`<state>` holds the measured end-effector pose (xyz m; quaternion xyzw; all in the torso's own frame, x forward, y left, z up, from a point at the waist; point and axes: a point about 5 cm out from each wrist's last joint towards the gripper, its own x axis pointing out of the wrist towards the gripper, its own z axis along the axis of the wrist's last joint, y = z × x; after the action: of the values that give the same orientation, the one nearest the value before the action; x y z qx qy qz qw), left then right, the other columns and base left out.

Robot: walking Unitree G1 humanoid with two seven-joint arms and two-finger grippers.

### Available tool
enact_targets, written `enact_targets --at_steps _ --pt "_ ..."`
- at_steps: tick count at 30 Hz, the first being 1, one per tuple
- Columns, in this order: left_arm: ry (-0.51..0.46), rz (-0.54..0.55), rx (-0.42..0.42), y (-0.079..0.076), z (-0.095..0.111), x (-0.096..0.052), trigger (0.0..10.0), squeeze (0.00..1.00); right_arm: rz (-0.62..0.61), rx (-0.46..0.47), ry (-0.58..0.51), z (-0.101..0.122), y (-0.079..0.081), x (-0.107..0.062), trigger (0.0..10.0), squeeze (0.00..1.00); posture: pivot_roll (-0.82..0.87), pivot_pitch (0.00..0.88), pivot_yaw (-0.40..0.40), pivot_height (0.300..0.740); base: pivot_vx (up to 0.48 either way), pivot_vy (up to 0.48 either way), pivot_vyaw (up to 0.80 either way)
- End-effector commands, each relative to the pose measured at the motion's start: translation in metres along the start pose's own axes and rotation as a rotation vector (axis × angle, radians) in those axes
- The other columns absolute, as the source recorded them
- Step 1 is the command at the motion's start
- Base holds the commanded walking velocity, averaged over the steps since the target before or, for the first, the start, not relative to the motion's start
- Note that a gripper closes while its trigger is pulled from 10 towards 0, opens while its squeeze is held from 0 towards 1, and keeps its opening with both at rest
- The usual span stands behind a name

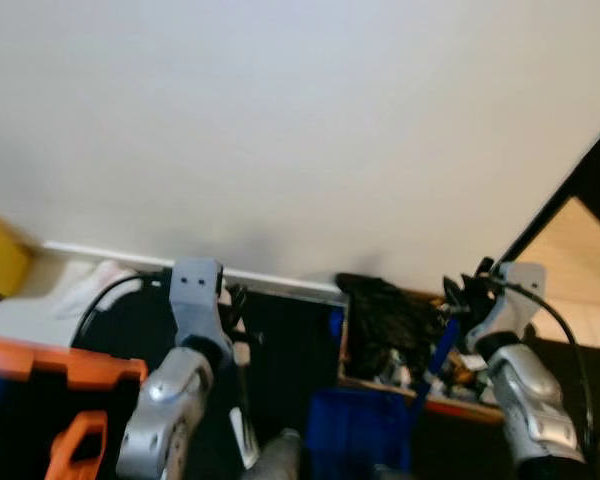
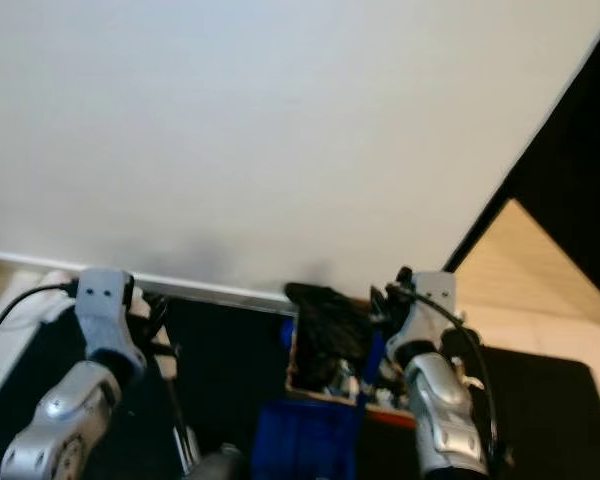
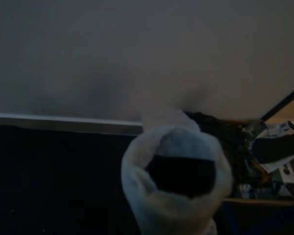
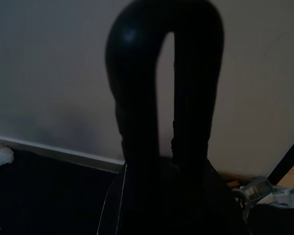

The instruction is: Sweep floor

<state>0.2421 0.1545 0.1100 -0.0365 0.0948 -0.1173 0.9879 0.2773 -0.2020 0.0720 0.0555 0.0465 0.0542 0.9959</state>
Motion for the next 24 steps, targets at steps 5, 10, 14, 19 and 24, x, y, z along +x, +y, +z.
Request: enact_targets --at_steps 5,10,14,19,24 --pt "0.011 0.029 0.018 0.008 -0.003 0.003 10.0 0.00 0.002 0.070 -0.005 -0.002 0.006 0.002 10.0 0.00 0.12 0.100 0.006 0.740 0.000 0.000 0.45" --pt "0.002 0.044 0.024 0.013 -0.001 0.008 10.0 0.00 -0.023 0.119 -0.008 -0.002 0.002 0.003 10.0 0.00 0.11 0.094 0.008 0.740 0.000 0.000 0.00" --pt "-0.003 0.046 0.028 0.015 0.001 0.011 10.0 0.00 -0.034 0.124 -0.006 -0.003 0.000 0.002 10.0 0.00 0.11 0.091 0.013 0.740 0.000 0.000 -0.11" --pt "-0.004 0.039 0.031 0.014 0.001 0.012 10.0 0.00 -0.045 0.130 -0.005 -0.003 -0.001 0.002 10.0 0.00 0.11 0.090 0.015 0.740 0.000 0.000 -0.78" --pt "-0.003 0.032 0.033 0.014 0.000 0.013 10.0 0.00 -0.048 0.133 -0.003 -0.004 -0.001 0.001 10.0 0.00 0.11 0.088 0.018 0.740 0.000 0.000 -0.79"
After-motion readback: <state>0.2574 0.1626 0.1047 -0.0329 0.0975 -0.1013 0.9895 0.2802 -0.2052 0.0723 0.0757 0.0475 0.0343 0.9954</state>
